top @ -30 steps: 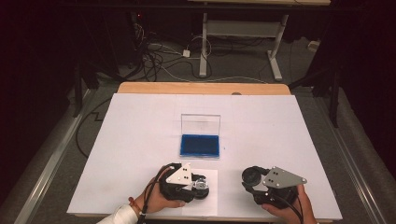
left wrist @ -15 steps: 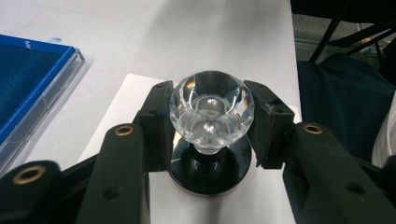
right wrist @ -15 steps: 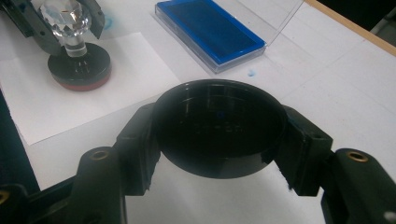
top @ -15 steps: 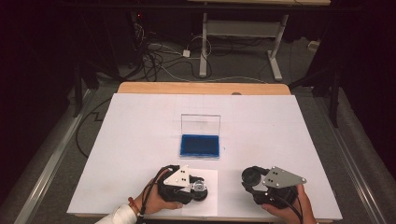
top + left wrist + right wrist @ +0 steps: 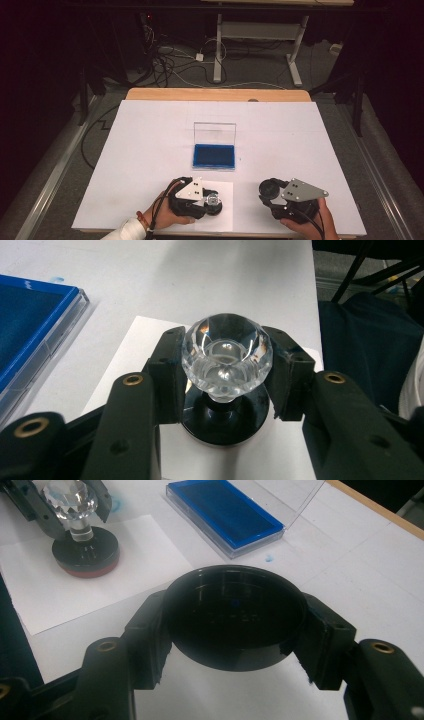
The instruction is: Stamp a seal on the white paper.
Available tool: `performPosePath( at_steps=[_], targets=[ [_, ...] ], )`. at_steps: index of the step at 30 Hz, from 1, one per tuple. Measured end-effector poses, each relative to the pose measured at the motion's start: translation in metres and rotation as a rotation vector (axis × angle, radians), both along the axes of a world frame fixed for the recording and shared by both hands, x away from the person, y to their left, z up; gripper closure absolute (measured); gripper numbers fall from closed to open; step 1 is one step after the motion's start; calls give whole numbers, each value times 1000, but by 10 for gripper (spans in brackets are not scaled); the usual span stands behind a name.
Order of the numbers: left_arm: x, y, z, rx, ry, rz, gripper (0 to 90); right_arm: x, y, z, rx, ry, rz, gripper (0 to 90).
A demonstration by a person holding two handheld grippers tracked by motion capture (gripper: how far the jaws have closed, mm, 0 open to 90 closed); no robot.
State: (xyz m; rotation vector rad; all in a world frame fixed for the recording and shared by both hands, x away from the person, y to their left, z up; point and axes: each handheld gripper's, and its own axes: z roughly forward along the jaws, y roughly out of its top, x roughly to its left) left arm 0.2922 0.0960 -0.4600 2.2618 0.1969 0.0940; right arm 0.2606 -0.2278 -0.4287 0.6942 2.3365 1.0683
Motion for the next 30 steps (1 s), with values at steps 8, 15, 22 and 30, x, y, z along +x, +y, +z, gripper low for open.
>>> performPosePath(
  at_steps=[8, 15, 22, 30],
  targets=[
    [-2, 0, -2, -9, -10, 11, 546, 0, 0, 0, 1, 1, -1, 384],
    [-2, 0, -1, -3, -10, 12, 546, 0, 0, 0, 4, 2, 2, 384],
    [-1, -1, 0, 7, -3, 11, 546, 0, 0, 0, 4, 5, 3, 384],
    [-2, -4, 4, 45, -2, 19, 545, 0, 0, 1, 0, 5, 9, 384]
  ],
)
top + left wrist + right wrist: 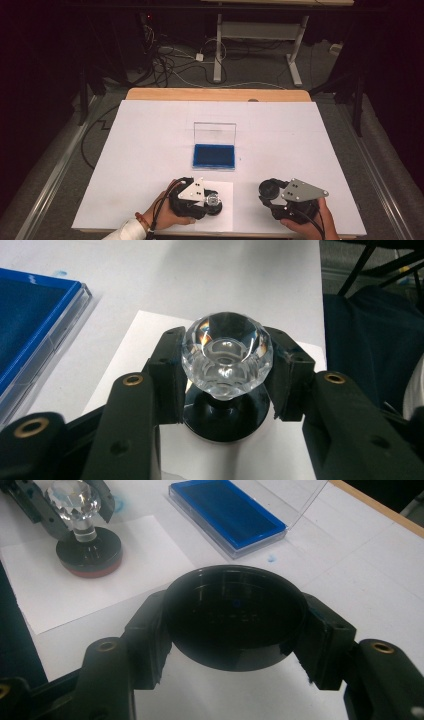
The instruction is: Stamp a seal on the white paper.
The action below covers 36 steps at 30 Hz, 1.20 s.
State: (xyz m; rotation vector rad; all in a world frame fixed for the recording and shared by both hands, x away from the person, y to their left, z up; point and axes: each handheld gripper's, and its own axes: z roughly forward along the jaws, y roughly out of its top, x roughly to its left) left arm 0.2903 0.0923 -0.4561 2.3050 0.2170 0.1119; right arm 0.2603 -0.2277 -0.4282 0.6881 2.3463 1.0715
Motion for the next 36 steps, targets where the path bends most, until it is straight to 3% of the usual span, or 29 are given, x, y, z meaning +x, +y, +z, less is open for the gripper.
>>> performPosePath(
  at_steps=[9, 25, 31, 36],
  targets=[
    [0, 0, -1, -10, 10, 7, 545, 0, 1, 0, -5, 4, 0, 384],
    [-4, -1, -1, 19, -34, 15, 545, 0, 1, 0, -3, 10, 0, 384],
    [-1, -2, 1, 23, -8, 15, 545, 0, 2, -1, -10, 15, 9, 384],
    [3, 0, 2, -2, 37, 32, 545, 0, 1, 0, -9, 10, 8, 384]
  ],
)
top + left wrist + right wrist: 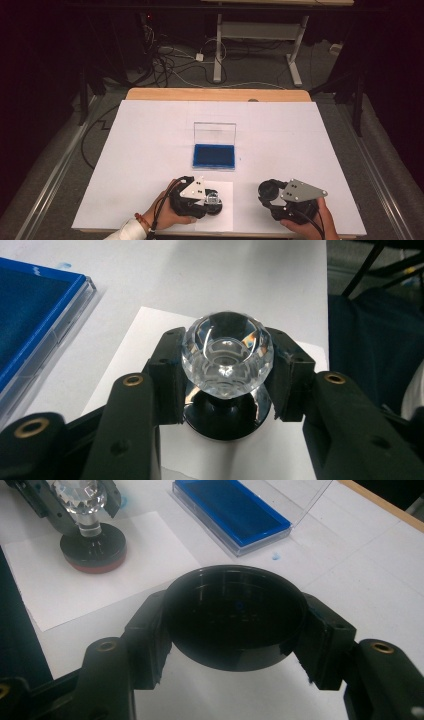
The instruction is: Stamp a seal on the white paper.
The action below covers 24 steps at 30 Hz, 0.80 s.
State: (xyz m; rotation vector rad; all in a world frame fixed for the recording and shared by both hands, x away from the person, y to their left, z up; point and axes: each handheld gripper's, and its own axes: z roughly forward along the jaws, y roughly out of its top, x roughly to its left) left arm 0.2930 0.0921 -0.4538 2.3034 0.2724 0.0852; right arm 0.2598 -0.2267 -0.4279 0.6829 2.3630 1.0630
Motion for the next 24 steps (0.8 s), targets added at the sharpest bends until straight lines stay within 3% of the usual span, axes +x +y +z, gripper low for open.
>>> performPosePath(
  at_steps=[2, 9, 15, 24],
  targets=[
    [1, 1, 1, -19, 15, -5, 545, 0, 0, 0, 3, 0, 2, 384],
    [2, 6, 14, -80, 2, 12, 545, 0, -1, 1, 10, -6, -5, 384],
    [2, 5, 15, -60, -24, 18, 545, 0, 1, 0, 1, -3, -1, 384],
    [4, 6, 19, -82, -20, 20, 544, 0, 1, 0, -2, -2, 2, 384]
  ],
)
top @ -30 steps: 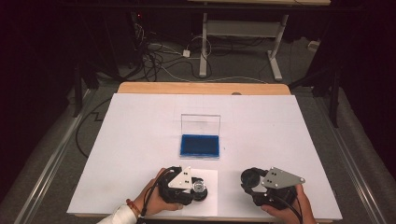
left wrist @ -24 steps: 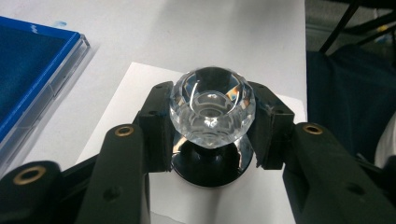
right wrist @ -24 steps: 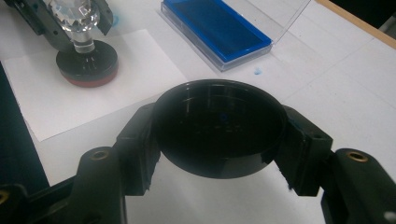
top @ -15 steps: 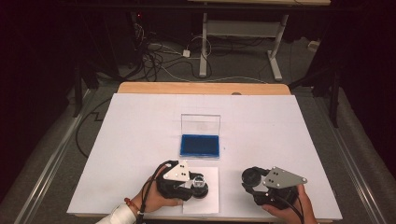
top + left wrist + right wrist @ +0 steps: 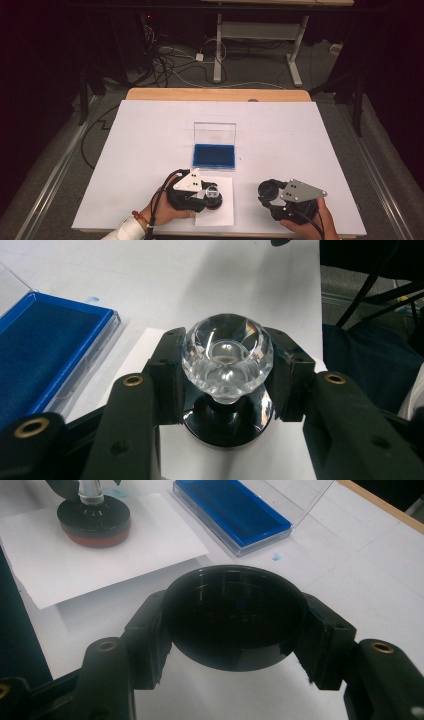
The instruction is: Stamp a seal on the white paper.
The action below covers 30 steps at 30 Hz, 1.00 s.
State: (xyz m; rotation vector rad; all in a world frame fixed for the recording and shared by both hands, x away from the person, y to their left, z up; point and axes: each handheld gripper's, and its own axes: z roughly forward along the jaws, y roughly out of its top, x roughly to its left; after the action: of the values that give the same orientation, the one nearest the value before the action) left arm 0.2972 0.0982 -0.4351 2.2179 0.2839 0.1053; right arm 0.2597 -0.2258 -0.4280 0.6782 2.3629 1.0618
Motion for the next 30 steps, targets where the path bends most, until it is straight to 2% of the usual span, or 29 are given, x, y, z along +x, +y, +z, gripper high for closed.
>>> performPosePath(
  at_steps=[12, 21, 30],
  targets=[
    [-2, -1, 8, -13, -16, -8, 544, 0, 1, 0, -1, 1, 0, 384],
    [-3, 9, 23, -64, -38, 12, 544, 0, 0, 0, 10, -4, 1, 384],
    [-1, 17, 33, -91, -51, 27, 545, 2, 1, 0, 19, -2, 1, 384]
  ],
)
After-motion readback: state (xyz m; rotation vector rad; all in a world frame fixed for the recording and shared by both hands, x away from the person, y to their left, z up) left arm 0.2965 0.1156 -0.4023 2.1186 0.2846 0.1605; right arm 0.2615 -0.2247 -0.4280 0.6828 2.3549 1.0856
